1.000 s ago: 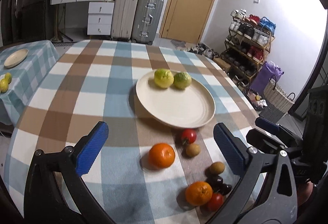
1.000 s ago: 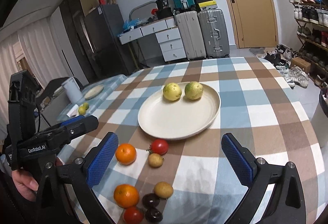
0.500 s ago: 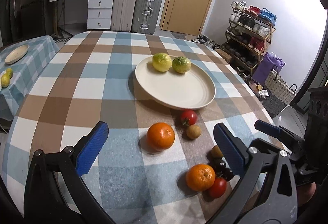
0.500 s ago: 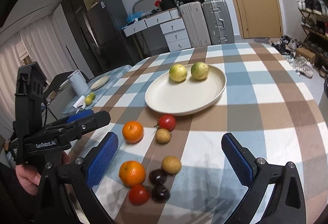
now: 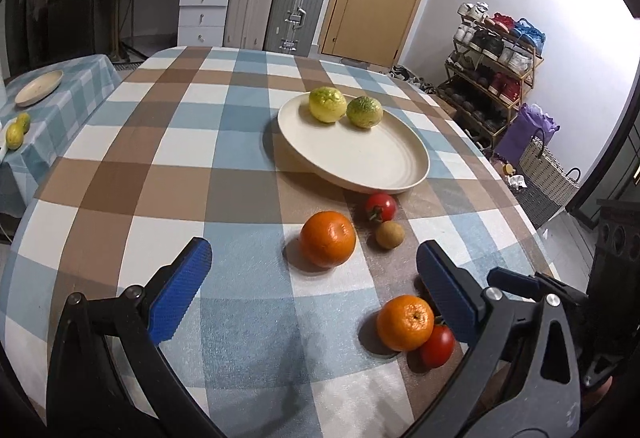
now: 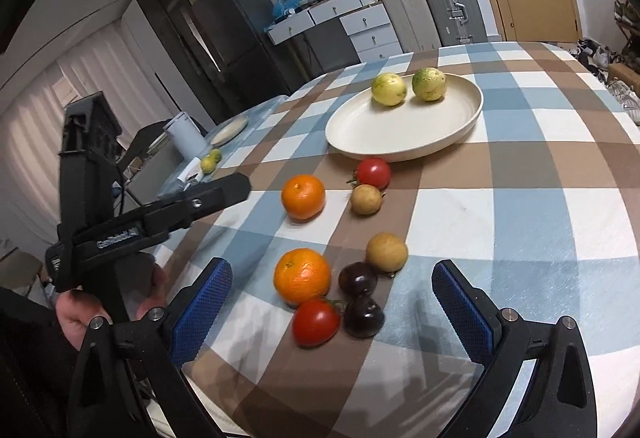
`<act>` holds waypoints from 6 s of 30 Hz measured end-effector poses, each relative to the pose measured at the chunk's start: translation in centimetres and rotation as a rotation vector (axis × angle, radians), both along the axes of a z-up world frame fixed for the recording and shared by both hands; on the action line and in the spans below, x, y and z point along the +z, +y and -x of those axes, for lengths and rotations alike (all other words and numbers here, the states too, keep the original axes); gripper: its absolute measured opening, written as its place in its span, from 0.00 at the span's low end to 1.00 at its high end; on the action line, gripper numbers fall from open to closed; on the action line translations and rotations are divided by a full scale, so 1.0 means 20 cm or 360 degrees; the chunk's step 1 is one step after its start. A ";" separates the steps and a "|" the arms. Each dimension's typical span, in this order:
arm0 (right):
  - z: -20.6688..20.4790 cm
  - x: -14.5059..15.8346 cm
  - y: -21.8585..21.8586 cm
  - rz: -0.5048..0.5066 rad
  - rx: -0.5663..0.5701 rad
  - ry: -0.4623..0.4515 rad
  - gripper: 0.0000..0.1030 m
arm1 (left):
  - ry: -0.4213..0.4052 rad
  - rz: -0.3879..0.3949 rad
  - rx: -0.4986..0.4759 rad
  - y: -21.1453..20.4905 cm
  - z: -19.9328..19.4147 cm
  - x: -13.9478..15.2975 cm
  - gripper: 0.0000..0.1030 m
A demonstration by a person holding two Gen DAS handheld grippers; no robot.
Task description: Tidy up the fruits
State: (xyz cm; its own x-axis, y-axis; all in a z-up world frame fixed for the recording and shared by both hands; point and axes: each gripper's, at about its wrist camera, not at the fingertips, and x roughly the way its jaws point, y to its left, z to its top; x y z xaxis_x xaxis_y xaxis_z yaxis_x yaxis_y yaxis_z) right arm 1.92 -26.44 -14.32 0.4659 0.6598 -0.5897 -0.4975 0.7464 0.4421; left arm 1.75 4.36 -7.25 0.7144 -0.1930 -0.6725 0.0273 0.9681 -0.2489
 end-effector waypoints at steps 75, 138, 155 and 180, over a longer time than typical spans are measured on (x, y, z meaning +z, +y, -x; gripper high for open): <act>0.33 -0.07 0.29 0.0694 0.0097 -0.0373 0.42 | 0.0044 0.0134 -0.0002 0.05 0.04 -0.04 0.99; 0.28 0.06 0.10 0.0367 -0.0063 -0.0415 0.24 | 0.0154 0.0268 -0.0171 -0.02 0.06 -0.13 0.99; 0.15 0.22 -0.08 0.0333 -0.0257 -0.0545 0.20 | 0.0247 0.0083 -0.0465 -0.28 0.01 -0.19 0.41; 0.03 -0.08 -0.13 0.0230 -0.0209 -0.0058 0.43 | 0.0138 0.0330 -0.0509 -0.14 -0.04 0.00 0.33</act>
